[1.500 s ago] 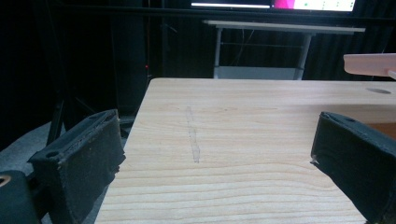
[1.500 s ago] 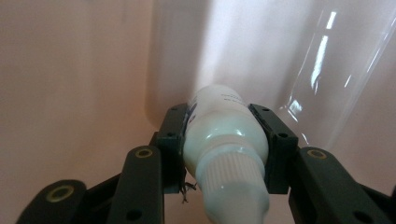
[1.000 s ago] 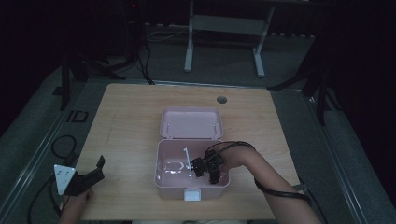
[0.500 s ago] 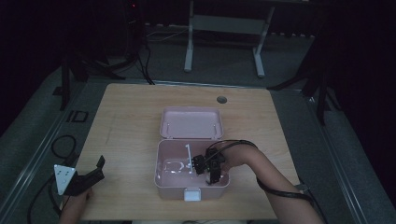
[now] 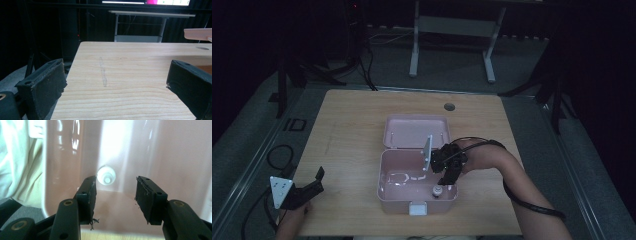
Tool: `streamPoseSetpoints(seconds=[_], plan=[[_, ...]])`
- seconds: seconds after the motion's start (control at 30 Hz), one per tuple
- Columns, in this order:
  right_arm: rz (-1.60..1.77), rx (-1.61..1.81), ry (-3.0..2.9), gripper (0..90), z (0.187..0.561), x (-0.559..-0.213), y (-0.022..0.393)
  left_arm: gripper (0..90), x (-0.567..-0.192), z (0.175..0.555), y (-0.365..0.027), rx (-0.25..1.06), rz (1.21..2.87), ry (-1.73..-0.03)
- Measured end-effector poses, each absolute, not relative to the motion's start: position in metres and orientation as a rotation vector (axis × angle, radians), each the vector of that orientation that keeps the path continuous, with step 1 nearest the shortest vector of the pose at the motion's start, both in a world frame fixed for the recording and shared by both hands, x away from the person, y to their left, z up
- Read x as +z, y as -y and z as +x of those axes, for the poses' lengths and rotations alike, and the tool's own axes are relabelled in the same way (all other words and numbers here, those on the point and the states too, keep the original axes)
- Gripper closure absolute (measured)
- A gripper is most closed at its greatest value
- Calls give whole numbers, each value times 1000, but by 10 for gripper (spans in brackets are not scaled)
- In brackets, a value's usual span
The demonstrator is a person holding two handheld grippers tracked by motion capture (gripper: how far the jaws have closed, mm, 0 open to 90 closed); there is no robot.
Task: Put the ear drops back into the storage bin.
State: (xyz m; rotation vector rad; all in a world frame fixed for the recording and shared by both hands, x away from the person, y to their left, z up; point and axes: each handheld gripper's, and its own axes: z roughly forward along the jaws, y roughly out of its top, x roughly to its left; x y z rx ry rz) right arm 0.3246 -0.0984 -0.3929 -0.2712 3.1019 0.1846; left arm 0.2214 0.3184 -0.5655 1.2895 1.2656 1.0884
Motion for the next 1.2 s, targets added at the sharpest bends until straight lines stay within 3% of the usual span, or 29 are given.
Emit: streamPoseSetpoints(seconds=[0.67, 1.2], plan=[[-114, 250, -3035, 504, 330, -365, 148, 24, -565, 221, -318, 1090, 1292, -1266], [142, 262, -3023, 473, 346, -413, 195, 24, -565, 221, -318, 1091, 1293, -1267]])
